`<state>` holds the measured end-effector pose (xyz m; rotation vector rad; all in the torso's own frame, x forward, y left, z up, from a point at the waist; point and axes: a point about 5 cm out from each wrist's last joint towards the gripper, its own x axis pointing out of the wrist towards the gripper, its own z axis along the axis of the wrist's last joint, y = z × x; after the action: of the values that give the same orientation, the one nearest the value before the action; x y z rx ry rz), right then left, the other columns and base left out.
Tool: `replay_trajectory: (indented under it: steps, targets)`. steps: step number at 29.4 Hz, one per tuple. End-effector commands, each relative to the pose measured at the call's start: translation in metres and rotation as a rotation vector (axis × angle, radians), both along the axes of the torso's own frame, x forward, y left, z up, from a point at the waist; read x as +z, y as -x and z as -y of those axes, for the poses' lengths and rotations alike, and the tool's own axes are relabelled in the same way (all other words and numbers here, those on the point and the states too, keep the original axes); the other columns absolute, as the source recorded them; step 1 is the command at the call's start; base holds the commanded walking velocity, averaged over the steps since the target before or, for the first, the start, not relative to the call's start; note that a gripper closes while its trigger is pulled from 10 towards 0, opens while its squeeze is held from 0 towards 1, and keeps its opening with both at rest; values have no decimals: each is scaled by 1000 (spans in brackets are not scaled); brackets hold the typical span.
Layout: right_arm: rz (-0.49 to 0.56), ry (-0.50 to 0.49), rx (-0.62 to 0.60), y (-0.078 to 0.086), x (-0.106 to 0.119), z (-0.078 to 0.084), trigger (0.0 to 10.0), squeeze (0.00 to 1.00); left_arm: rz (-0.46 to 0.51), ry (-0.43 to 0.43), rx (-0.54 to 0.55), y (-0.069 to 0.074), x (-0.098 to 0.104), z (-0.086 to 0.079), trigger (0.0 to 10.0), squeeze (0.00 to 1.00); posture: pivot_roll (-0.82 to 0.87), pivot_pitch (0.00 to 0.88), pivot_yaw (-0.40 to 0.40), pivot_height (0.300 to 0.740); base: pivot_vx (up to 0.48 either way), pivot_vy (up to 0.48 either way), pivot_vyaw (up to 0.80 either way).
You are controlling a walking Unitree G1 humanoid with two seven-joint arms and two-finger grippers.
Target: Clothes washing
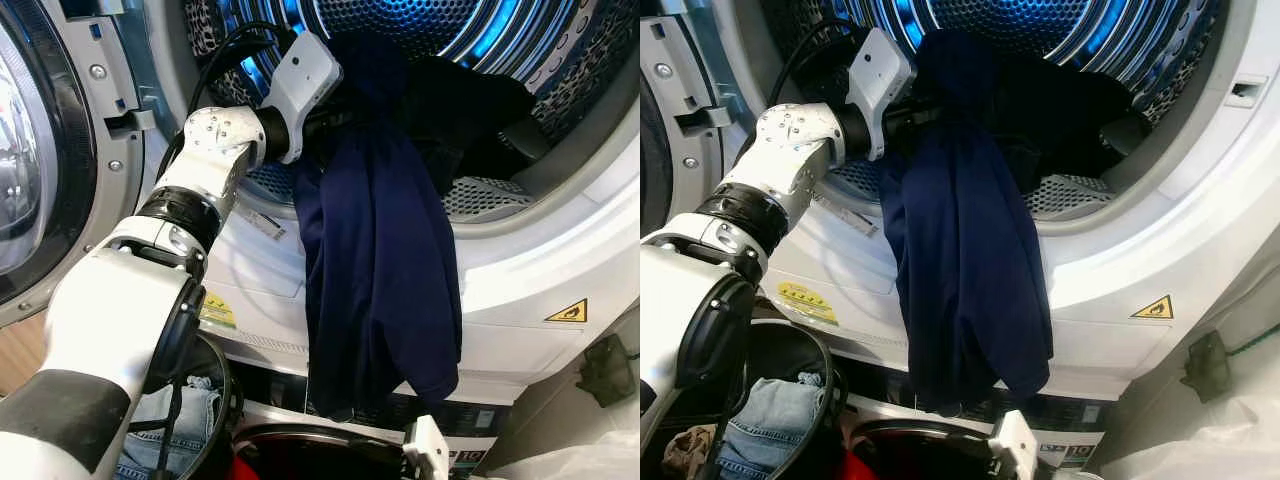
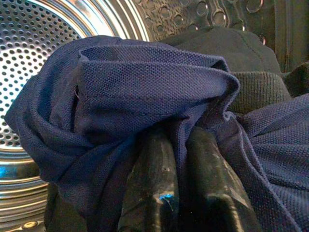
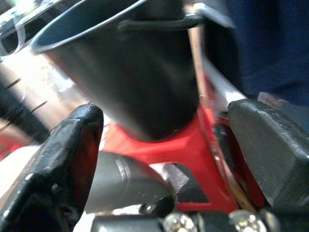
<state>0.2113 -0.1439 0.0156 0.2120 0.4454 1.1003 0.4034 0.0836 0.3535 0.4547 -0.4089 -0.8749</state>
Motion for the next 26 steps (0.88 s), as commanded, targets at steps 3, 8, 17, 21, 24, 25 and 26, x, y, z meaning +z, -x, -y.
replay_trajectory:
  steps: [3, 8, 17, 21, 24, 25, 26]
  targets:
    - [-16, -57, -63, -1, 7, 2, 10000, 0, -105, -34, 18, -5, -26, -8, 10000, 0, 31, 0, -15, 740, 0, 0, 0]
    - [-7, 53, -177, -4, -7, 13, 10000, 0, -107, -31, 17, -5, -27, -7, 10000, 0, 26, 0, -14, 740, 0, 0, 0]
    - [3, 59, -346, -22, -8, 9, 10000, 0, -107, -24, 16, -5, -26, -7, 10000, 0, 28, 0, -14, 740, 0, 0, 0]
    - [-21, -67, -292, -21, 0, -5, 10000, 0, -109, -23, 17, -5, -27, -7, 10000, 0, 30, 0, -14, 740, 0, 0, 0]
    - [-20, -133, -218, -15, 5, -11, 10000, 0, -111, -18, 19, -5, -27, -8, 10000, 0, 28, 0, -12, 740, 0, 0, 0]
    - [-21, -132, -209, -14, 4, -11, 10000, 0, -111, -16, 19, -5, -27, -8, 10000, 0, 31, 0, -14, 740, 0, 0, 0]
    - [-19, -124, -208, -14, 4, -11, 10000, 0, -111, -16, 18, -5, -27, -8, 10000, 0, 31, 0, -14, 740, 0, 0, 0]
